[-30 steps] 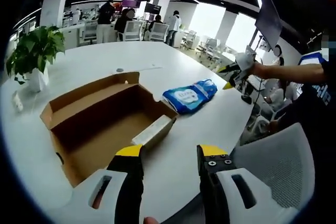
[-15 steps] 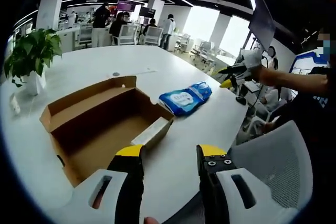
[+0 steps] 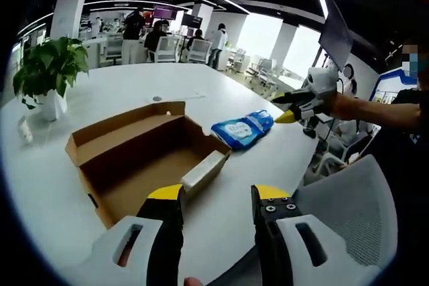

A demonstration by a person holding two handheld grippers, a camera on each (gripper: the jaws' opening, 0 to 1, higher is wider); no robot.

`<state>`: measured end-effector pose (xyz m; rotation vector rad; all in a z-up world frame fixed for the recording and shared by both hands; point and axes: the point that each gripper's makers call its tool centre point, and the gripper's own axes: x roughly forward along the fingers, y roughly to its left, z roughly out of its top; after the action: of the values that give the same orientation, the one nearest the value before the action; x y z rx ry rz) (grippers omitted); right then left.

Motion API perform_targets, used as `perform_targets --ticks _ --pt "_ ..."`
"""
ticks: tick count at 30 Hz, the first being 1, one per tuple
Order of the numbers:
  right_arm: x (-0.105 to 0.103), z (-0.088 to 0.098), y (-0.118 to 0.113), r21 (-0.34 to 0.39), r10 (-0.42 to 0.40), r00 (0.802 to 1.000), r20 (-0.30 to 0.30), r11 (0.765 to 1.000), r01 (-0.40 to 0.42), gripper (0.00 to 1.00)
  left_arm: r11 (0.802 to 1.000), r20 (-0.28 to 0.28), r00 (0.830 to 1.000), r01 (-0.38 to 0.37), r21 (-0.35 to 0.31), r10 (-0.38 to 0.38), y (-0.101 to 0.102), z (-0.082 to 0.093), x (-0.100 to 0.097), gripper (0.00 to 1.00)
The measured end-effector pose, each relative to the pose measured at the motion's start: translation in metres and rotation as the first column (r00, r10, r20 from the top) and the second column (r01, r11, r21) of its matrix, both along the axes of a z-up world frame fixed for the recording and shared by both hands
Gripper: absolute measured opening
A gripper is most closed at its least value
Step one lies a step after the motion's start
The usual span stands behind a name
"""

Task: Operate the shoe box by opening the lid, removing the specified soft item, and placing it in the target area until the item is outside and the box remains undamaged.

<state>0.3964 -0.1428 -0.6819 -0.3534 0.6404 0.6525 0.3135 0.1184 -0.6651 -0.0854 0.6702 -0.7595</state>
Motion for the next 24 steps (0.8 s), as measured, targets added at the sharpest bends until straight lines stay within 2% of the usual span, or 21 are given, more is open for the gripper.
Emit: perform_targets --ticks 6,14,24 --pt "0.005 0.006 0.044 0.053 0.048 0.999 0.002 0.997 -0.048 0.58 1.000 0.012 1.000 -0.020 -0.001 0.020 0.014 0.004 -0.001 0.40" --pt "0.014 -0.003 0.101 0.017 0.172 0.985 -0.024 0.985 -0.172 0.56 0.998 0.007 0.998 -0.055 -0.012 0.055 0.032 0.003 -0.001 0.40" --pt "0.027 -0.020 0.142 -0.014 0.240 0.968 -0.070 0.970 -0.241 0.55 0.997 0.012 0.997 -0.071 -0.020 0.071 0.044 0.005 0.000 0.40"
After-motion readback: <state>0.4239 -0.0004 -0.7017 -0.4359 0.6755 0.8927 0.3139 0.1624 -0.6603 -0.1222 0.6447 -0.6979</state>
